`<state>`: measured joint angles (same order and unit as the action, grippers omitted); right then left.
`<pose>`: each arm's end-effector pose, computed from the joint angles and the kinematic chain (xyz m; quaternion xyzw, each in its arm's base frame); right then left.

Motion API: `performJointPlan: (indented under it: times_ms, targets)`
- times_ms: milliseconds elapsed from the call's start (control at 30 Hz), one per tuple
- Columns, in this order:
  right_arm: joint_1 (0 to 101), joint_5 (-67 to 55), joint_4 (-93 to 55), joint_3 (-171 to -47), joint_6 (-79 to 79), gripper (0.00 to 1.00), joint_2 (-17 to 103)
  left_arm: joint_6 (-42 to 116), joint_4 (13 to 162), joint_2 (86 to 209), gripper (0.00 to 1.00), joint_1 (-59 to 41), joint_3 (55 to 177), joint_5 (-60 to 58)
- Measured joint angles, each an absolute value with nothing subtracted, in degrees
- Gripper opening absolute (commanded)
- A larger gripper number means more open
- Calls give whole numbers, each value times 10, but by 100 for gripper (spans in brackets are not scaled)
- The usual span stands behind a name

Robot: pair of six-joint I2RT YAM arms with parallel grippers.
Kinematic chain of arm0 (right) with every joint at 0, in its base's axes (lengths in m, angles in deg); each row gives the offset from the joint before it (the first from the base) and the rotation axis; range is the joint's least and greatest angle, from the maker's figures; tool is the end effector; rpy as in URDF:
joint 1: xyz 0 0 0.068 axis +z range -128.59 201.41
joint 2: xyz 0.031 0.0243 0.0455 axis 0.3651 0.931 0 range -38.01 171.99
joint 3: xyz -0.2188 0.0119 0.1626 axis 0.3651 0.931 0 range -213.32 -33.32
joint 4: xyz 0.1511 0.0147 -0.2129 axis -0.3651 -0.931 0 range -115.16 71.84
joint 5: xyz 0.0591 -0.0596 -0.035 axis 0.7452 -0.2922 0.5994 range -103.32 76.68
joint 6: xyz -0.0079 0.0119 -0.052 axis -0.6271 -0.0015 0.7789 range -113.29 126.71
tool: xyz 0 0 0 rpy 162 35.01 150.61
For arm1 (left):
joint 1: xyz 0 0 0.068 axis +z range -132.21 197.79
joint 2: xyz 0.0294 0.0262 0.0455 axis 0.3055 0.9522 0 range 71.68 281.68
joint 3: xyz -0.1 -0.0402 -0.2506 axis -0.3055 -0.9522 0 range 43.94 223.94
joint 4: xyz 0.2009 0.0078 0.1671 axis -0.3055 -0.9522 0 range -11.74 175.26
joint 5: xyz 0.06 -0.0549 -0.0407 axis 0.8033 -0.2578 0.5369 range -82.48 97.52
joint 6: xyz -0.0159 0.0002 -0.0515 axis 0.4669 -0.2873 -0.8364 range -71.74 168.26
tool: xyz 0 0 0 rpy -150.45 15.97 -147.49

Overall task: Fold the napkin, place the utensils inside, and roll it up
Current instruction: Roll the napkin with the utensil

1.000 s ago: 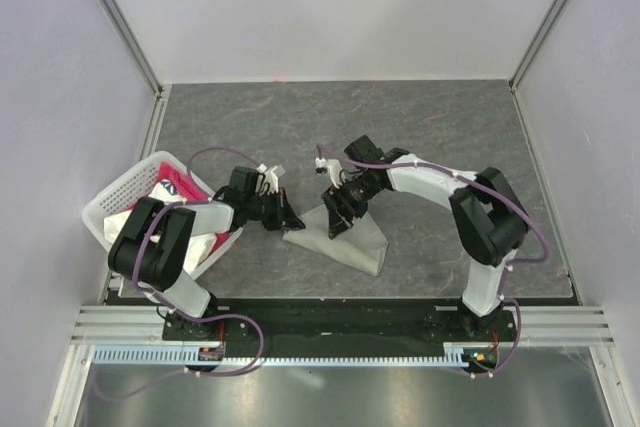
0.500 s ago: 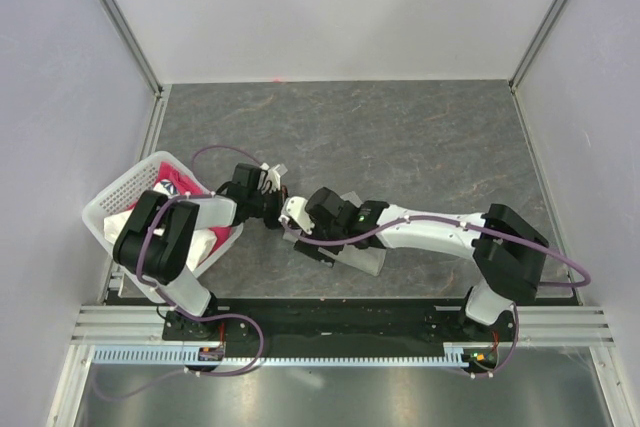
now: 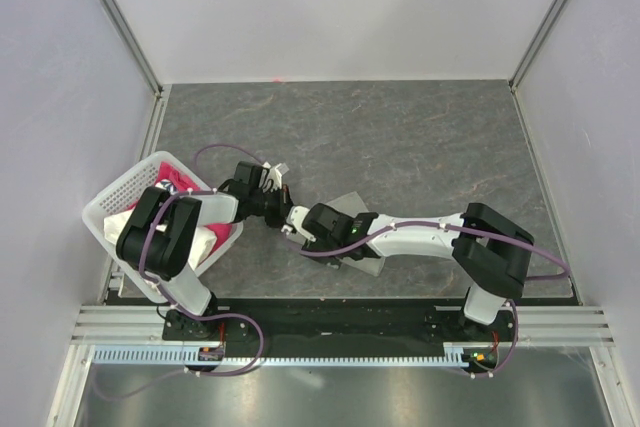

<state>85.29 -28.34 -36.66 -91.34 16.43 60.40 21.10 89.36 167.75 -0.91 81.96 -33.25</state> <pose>0.1579 0.3013 0.1688 -0.5441 0.7858 0.0088 0.2940 0.2652 -0.1143 0.1182 0.0417 0.8969 -0.4181 0.1381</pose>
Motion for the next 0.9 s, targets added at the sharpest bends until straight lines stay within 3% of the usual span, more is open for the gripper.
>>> performJointPlan:
  times_ms: [200,267,300,400,467,667,900]
  targets:
    - [853,-263,-359,-908,165,79,606,211,885,1681,11,-9,826,-333]
    - [851,-243,-353,-908,164,70,609,211,884,1682,15,-9,827,-333]
    - [847,-230,-351,-908,163,60,610,211,883,1682,20,-9,828,-333]
    - [832,-186,-347,-910,154,46,618,211,880,1682,39,-9,830,-333]
    - [814,-145,-348,-915,141,43,623,209,878,1681,50,-9,832,-334]
    - [762,-53,-345,-919,128,40,628,211,830,1648,70,-11,858,-302]
    - [705,64,-341,-918,119,39,636,211,782,1586,74,-6,874,-222]
